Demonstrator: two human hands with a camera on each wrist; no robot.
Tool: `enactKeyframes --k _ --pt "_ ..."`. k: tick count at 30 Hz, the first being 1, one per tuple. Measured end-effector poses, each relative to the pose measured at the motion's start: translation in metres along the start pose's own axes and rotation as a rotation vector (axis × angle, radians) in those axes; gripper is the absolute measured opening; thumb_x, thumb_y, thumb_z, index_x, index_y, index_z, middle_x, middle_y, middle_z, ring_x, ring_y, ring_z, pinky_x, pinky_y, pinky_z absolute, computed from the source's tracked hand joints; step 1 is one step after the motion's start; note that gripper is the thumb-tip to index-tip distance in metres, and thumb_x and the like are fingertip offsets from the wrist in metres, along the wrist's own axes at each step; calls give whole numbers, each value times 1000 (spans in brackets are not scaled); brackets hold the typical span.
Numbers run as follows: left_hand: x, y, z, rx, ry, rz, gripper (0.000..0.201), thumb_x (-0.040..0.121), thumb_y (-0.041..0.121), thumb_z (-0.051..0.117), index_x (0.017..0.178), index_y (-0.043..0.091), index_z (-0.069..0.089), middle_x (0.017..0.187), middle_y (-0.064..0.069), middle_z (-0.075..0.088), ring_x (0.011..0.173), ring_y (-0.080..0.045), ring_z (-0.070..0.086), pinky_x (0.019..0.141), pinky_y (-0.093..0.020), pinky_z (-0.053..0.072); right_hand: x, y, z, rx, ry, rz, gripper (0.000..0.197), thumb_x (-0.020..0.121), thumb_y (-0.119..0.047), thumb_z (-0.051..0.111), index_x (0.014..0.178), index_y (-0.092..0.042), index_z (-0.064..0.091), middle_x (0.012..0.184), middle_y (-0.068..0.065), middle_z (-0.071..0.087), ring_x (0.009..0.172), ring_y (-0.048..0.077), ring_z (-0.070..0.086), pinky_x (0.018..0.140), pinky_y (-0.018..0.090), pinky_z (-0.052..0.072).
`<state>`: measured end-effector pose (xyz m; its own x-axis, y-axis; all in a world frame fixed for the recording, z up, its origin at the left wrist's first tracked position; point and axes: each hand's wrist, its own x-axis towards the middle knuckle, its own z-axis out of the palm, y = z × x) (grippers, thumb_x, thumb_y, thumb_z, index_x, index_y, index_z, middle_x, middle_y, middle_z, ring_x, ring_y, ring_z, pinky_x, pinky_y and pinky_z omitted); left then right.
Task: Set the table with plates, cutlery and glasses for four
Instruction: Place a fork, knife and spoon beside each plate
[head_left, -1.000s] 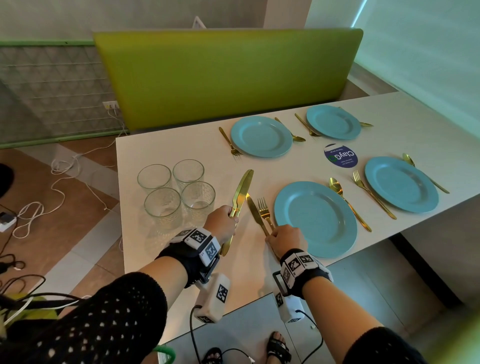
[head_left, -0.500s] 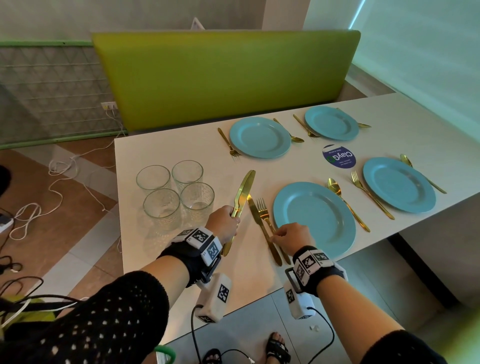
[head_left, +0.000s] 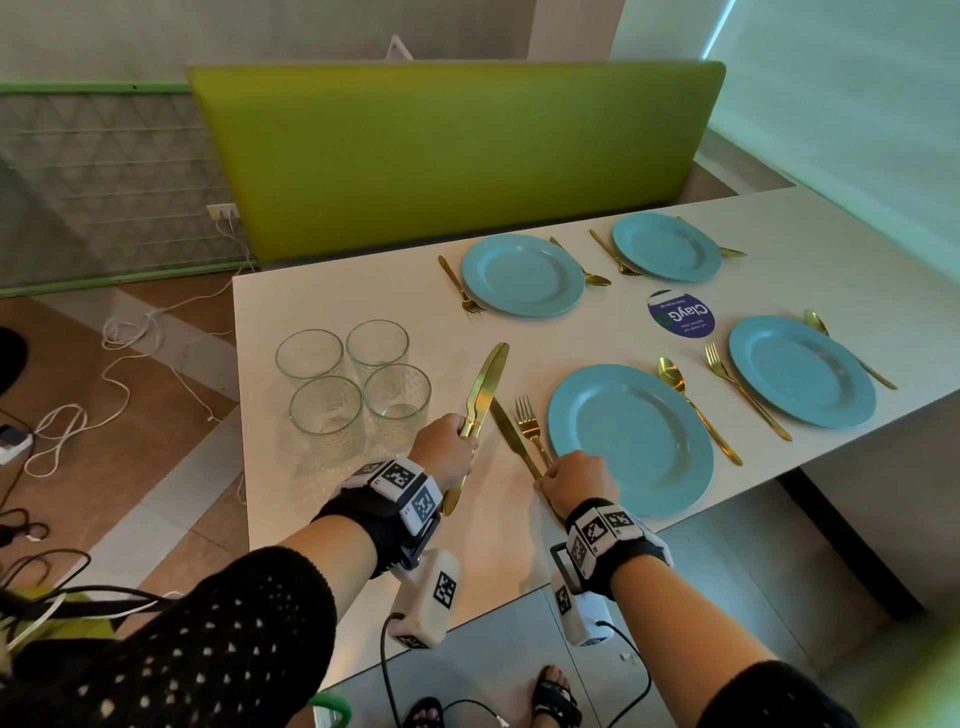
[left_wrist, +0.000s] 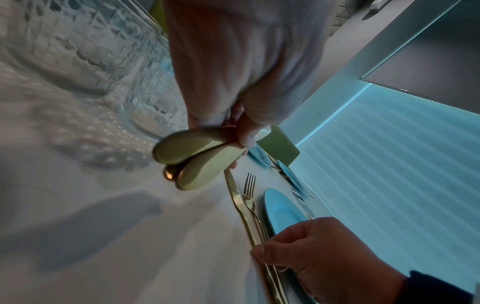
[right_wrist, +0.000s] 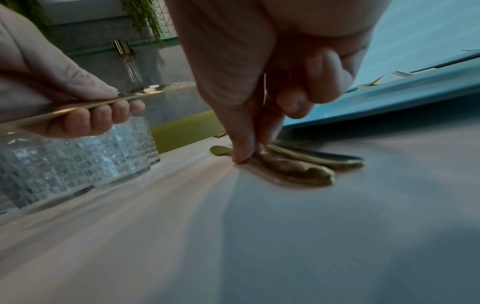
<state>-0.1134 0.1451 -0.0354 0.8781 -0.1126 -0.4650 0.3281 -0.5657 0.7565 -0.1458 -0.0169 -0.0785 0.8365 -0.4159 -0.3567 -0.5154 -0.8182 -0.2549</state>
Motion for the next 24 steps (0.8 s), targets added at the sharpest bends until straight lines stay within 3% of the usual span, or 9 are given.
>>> enactKeyframes --k 6,13,20,24 --pt "-1 2 2 6 1 12 26 97 12 44 121 6 54 97 -7 57 73 -15 54 55 -18 42 -4 2 0 3 -1 9 22 85 -31 61 92 -14 73 88 5 70 79 21 65 73 29 55" --pt "-1 1 6 16 -4 23 27 98 13 43 124 9 52 97 -2 57 67 -7 52 57 -16 43 -6 1 -1 21 -6 16 21 85 -32 62 92 -14 72 87 4 70 80 21 66 73 30 55" --pt "-1 1 5 22 -9 17 27 98 13 44 123 7 53 99 -6 57 73 -13 53 57 -18 42 -7 1 -5 12 -18 6 21 86 -30 60 94 -15 72 91 5 69 83 21 64 73 30 52" --pt "0 4 2 -1 -11 14 28 97 13 44 123 7 53 99 -6 57 79 -17 57 67 -24 46 -7 -1 -16 58 -24 -12 21 85 -30 62 88 -14 74 89 5 70 82 22 65 77 31 56"
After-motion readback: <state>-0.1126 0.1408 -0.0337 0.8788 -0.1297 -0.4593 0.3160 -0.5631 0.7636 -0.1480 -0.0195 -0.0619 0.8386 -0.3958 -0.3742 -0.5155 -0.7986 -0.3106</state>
